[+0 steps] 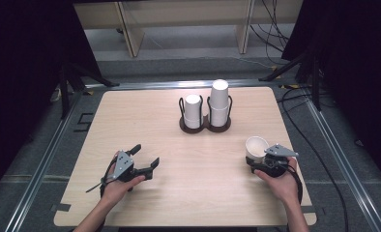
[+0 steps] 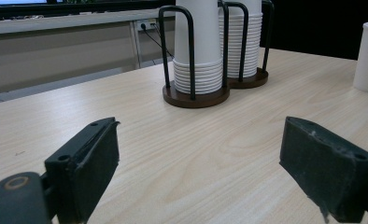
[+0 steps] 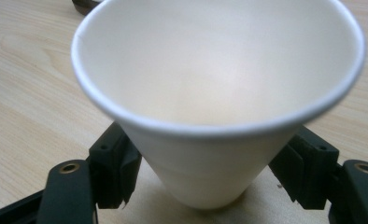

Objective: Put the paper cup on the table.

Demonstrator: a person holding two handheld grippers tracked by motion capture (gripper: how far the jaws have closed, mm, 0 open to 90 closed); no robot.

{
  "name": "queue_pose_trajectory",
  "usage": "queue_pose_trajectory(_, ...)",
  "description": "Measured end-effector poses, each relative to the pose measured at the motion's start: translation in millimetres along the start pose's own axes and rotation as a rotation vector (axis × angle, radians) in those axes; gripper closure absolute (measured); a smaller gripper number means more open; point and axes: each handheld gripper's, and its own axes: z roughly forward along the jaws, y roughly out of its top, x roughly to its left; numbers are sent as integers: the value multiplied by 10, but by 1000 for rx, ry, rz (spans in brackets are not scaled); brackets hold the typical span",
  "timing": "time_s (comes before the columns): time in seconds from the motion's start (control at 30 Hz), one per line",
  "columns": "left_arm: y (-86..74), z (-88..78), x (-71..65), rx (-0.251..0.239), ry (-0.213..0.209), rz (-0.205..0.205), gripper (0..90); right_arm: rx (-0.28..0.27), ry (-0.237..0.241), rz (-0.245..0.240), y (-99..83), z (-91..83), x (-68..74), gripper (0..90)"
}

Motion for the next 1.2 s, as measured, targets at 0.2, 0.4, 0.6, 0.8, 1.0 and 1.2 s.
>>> queue_pose_trajectory(0.2,0,0,-6,1,-1,2,113,-2,7,6,-3,6,-6,249)
queue_pose_trajectory(0.4,0,-1,-5,-2,-2,-2,113,-21,-18,17,-2,2,-5,150)
queue_pose_trajectory(0.6,-1,-1,-5,-3,-3,-2,113,-32,-4,23,-21,-40,8,133)
queue_pose_trajectory(0.8,0,-1,-4,1,-3,1,113,-34,-6,16,-71,-131,21,132)
queue_pose_trajectory(1.0,0,1,-7,1,-2,1,113,-31,-12,21,-151,-227,28,132)
queue_pose_trajectory(1.2,2,4,-10,2,-4,4,113,-51,-24,22,-217,-311,5,132)
